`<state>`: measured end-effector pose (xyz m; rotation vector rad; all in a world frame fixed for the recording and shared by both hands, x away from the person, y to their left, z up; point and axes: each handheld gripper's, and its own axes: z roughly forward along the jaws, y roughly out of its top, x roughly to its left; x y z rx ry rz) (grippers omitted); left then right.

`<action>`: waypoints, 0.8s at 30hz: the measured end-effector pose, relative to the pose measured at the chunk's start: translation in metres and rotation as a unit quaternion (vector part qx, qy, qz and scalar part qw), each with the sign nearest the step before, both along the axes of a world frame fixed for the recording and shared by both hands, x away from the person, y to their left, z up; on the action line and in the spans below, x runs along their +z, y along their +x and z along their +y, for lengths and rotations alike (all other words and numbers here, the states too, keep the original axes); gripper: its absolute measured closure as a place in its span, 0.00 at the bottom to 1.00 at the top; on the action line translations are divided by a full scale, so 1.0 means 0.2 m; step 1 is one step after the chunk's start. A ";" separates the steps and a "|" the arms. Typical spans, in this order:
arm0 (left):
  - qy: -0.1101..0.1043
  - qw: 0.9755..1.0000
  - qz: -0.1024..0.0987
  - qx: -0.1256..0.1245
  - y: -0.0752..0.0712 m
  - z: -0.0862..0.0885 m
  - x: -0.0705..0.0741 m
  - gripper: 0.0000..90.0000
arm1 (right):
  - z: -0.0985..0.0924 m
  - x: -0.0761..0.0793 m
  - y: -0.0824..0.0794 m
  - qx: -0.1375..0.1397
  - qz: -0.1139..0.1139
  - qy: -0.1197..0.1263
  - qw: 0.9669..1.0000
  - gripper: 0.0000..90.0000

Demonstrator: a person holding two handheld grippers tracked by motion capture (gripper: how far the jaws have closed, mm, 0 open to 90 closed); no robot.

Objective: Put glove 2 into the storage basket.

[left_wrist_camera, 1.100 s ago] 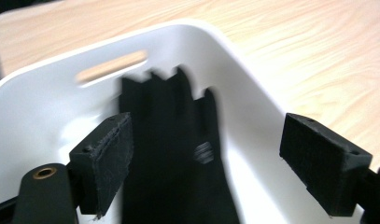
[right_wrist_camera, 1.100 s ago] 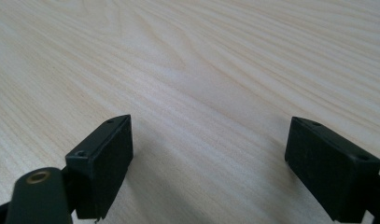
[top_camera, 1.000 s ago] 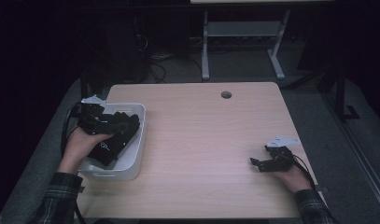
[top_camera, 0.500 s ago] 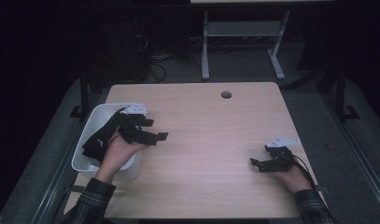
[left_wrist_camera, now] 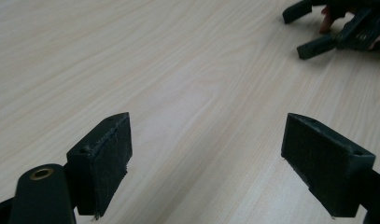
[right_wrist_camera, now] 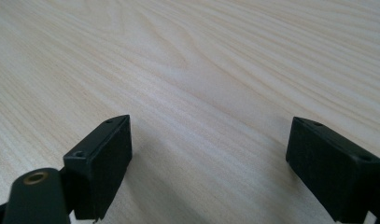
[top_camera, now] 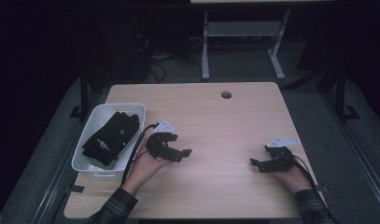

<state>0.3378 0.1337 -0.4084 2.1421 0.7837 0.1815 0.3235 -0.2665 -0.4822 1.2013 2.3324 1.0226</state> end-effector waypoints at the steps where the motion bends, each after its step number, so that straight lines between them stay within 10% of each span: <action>1: 0.007 1.000 0.001 -0.005 0.00 -0.01 -0.02 0.17 | 0.00 0.00 0.00 0.000 0.000 0.000 1.000 0.16; 16: 0.025 0.999 0.011 -0.027 -0.02 -0.09 -0.27 0.16 | 0.00 0.00 0.00 0.002 -0.001 0.000 1.000 0.16; 24: 0.062 0.997 -0.038 -0.041 -0.05 -0.13 -0.35 0.14 | 0.00 0.00 0.00 0.004 -0.001 0.000 1.000 0.16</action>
